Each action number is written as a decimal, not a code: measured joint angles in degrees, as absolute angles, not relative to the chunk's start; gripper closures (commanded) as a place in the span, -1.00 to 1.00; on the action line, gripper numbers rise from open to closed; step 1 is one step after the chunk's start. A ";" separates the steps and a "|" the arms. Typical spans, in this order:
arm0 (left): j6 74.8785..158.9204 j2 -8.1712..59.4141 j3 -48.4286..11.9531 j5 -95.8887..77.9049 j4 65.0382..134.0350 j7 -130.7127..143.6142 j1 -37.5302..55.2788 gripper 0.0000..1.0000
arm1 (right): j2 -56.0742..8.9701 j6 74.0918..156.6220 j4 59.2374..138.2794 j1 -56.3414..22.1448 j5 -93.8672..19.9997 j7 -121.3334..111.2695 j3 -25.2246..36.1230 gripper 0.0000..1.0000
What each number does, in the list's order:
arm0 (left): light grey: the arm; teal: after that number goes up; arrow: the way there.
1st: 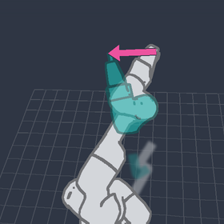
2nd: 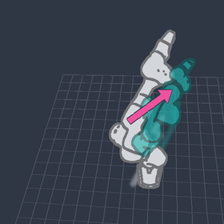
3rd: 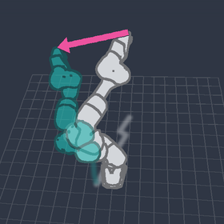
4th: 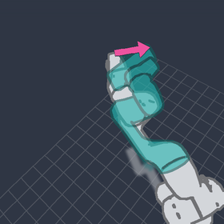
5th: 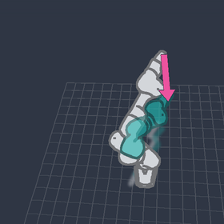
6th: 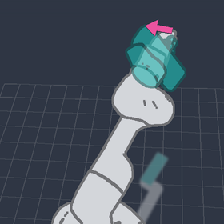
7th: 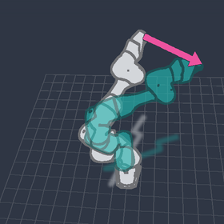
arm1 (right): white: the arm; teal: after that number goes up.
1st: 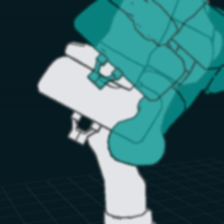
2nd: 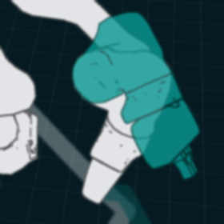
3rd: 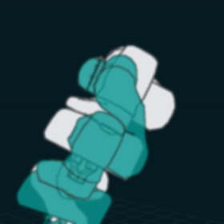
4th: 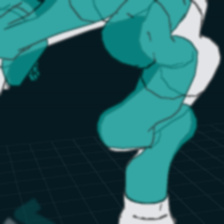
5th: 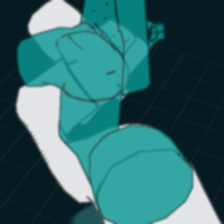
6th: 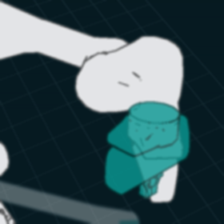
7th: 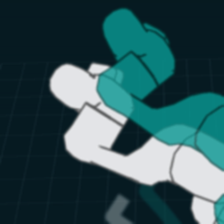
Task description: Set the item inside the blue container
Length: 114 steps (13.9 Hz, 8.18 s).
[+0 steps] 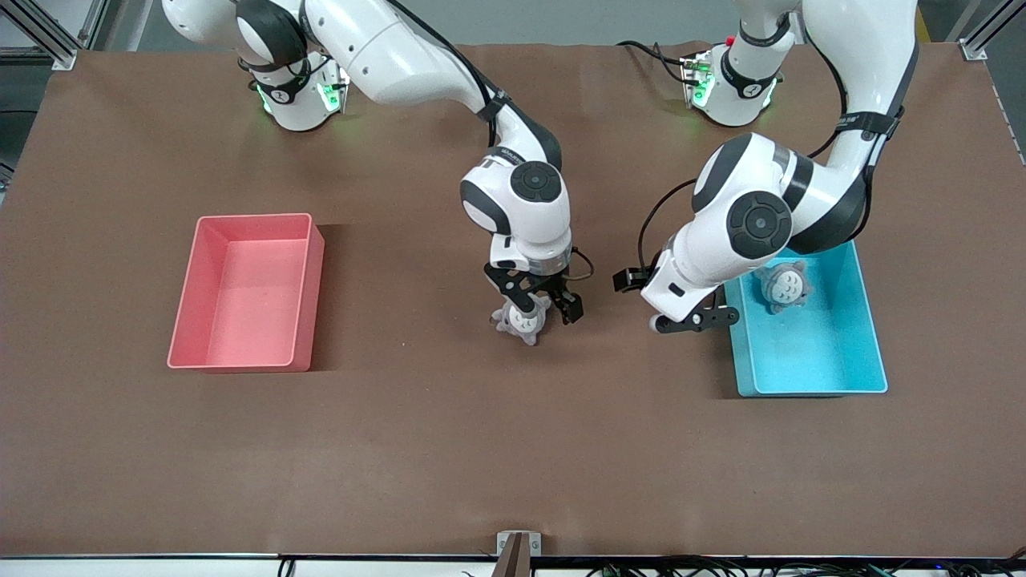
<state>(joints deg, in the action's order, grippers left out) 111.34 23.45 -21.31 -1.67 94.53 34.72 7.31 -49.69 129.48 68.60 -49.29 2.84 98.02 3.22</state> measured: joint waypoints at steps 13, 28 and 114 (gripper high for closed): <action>128.01 34.48 -21.13 3.08 88.47 51.30 18.00 -0.99 | -17.23 99.85 88.91 -18.03 0.14 24.38 3.91 -1.00; 138.25 45.31 -12.43 3.49 85.22 57.45 32.04 -0.99 | -8.45 88.97 87.30 3.28 3.71 -1.62 3.44 -1.00; 92.80 -3.85 -16.85 -1.24 94.98 1.98 -17.92 -1.00 | 6.43 88.02 96.78 -0.38 -1.22 -3.63 4.93 -1.00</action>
<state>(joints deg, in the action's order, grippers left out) 92.80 -3.85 -16.85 -1.24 94.98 1.98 -17.92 6.43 88.02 96.78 -0.38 -1.22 -3.63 4.93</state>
